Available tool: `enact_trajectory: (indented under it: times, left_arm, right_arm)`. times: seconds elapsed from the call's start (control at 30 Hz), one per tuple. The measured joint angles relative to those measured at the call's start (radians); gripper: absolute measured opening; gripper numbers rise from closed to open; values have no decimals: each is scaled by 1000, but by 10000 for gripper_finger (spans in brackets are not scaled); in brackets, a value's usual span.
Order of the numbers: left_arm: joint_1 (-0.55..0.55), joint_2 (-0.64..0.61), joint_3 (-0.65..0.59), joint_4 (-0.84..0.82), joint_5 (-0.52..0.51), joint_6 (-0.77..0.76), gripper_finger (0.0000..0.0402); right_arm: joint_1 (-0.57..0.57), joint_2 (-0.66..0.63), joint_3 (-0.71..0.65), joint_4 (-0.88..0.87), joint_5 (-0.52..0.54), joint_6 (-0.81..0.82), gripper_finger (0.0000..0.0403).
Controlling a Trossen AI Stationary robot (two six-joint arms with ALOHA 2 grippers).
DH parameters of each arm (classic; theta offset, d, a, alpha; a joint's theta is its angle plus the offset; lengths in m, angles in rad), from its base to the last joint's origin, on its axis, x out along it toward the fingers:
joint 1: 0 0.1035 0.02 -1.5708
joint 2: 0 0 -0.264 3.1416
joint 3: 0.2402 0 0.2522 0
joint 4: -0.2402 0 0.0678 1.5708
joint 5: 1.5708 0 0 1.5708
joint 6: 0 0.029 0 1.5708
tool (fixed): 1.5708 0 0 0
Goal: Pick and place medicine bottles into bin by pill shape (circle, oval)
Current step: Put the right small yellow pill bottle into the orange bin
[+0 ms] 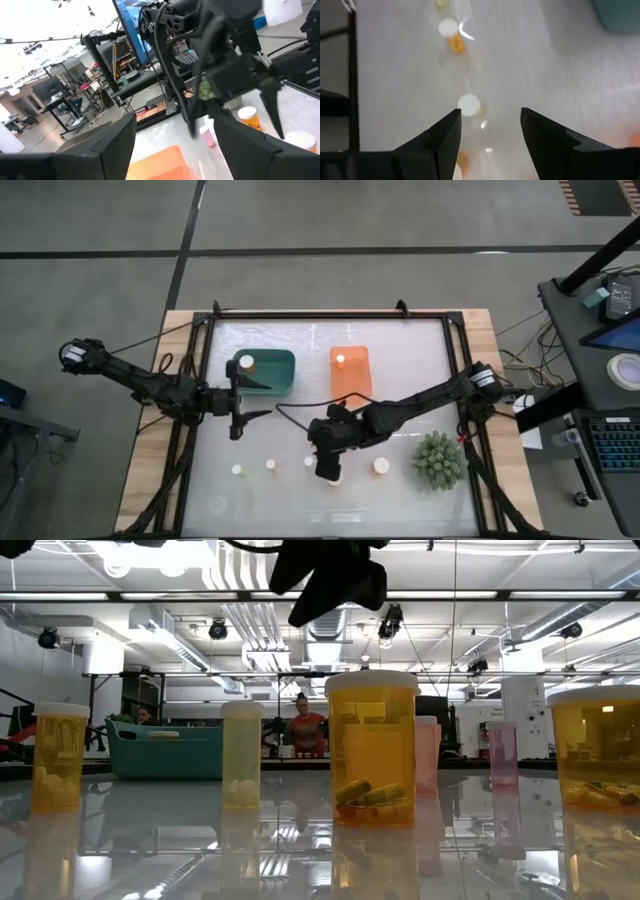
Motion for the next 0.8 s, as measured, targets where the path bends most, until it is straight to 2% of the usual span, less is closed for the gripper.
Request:
enact_trajectory:
  times: [0.33,0.57,0.8]
  left_arm:
    - [0,-2,0,0,0,4,251]
    - [0,-4,0,-1,0,3,251]
    - [-2,-26,-1,-4,0,2,251]
  right_arm:
    - [-2,210,301,-376,-1,-34,196]
    - [1,259,383,-396,-105,0,198]
    - [9,258,380,-387,-98,-8,238]
